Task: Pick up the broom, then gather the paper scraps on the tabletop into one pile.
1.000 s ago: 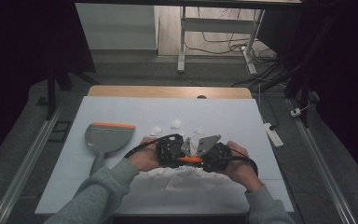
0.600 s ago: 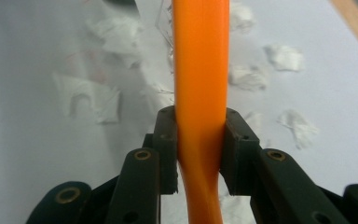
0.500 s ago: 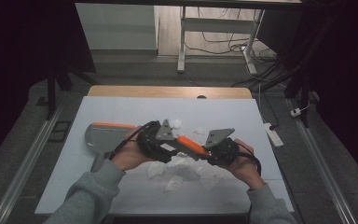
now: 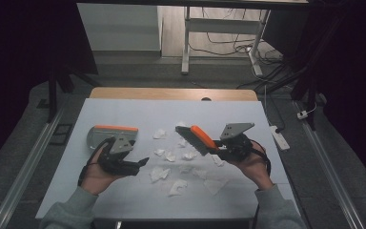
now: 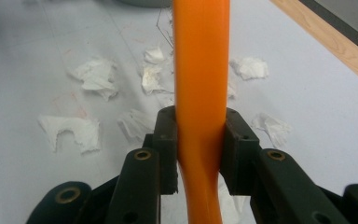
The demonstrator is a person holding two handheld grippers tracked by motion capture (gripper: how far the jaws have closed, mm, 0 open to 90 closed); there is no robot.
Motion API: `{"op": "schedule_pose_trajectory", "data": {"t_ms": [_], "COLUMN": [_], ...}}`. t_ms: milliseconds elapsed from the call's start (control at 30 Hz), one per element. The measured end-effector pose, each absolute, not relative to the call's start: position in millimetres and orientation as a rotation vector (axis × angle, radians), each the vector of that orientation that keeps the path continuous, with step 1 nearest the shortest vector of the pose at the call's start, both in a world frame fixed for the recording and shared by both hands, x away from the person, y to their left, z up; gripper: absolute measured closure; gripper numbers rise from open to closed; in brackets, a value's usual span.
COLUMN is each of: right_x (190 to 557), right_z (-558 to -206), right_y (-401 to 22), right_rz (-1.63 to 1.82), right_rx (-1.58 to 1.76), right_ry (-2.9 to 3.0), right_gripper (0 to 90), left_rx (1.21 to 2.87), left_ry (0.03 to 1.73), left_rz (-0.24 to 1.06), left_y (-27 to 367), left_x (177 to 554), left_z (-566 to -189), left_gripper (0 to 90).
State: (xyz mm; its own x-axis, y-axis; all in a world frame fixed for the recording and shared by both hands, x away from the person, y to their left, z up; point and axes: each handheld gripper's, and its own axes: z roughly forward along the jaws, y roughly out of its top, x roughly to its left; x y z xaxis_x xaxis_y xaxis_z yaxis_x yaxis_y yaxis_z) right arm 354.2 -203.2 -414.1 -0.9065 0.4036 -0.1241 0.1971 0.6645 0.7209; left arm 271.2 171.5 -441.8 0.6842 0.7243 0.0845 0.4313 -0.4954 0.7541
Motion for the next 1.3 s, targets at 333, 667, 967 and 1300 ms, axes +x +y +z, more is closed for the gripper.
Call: {"op": "schedule_pose_trajectory", "data": {"t_ms": [333,667,967,1300], "right_x": [362,367,368,376], "right_z": [-412,-417,-416,-414], "right_y": [-216,-228,-240,-258], "right_rz": [1.138,1.063,1.032,0.958], "right_rx": [0.608,0.710,0.778,0.927], "right_ry": [2.544,2.503,2.469,2.427], "right_gripper": [70.7,70.7,70.7,70.7], "left_rx": [2.092,2.060,2.068,2.065], "left_ry": [1.001,1.081,1.074,1.073], "left_rz": [0.513,0.492,0.505,0.493], "left_y": [209,223,221,228], "left_x": [246,252,253,254], "left_z": [-475,-491,-491,-494], "left_gripper": [25.4,24.9,23.6,23.6]}}
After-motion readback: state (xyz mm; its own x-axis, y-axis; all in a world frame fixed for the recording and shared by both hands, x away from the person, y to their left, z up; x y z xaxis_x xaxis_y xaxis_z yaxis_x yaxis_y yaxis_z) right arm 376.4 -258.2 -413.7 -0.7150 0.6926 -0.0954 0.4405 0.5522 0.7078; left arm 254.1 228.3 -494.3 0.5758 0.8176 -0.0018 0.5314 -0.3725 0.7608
